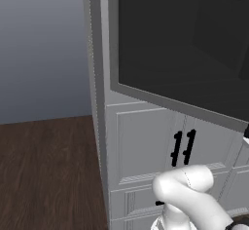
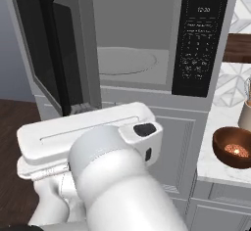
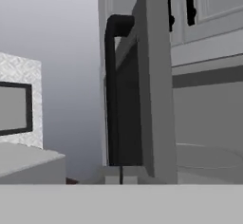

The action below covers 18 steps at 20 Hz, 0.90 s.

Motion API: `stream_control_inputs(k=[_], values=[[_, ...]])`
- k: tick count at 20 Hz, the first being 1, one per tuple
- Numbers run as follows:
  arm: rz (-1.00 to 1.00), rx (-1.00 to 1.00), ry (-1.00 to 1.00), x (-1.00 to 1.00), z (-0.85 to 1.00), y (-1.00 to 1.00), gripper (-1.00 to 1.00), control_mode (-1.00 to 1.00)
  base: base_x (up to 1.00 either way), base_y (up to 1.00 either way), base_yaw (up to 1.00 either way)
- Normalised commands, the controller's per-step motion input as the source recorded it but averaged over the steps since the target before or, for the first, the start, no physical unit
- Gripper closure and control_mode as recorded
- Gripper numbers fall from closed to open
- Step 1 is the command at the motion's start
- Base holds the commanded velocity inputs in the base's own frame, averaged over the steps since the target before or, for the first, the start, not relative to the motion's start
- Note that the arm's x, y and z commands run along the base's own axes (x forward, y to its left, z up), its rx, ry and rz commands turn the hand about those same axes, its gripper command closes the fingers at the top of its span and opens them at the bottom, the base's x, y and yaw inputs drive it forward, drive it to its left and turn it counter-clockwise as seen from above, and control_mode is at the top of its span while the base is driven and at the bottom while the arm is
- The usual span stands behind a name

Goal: Open the microwave, place the bowl with waffle inside the microwave, then close the microwave door and turn it on.

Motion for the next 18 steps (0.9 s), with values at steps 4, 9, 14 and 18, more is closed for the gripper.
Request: stream_control_inputs(k=[4,9,14,18], values=[[-0.15,0.18,0.25,0.83,-0.55,-0.91,-1.0,-1.0,0.0,0.0,0.0],[-0.01,0.1,0.09,0.91,-0.41,-0.44,-1.0,-1.0,0.0,0.0,0.0],[0.04,0.05,0.0,0.62,-0.16,0.14,-1.0,-1.0,0.0,0.0,0.0],[0.14,0.05,0.0,0.82,-0.17,0.15,-1.0,-1.0,0.0,0.0,0.0]])
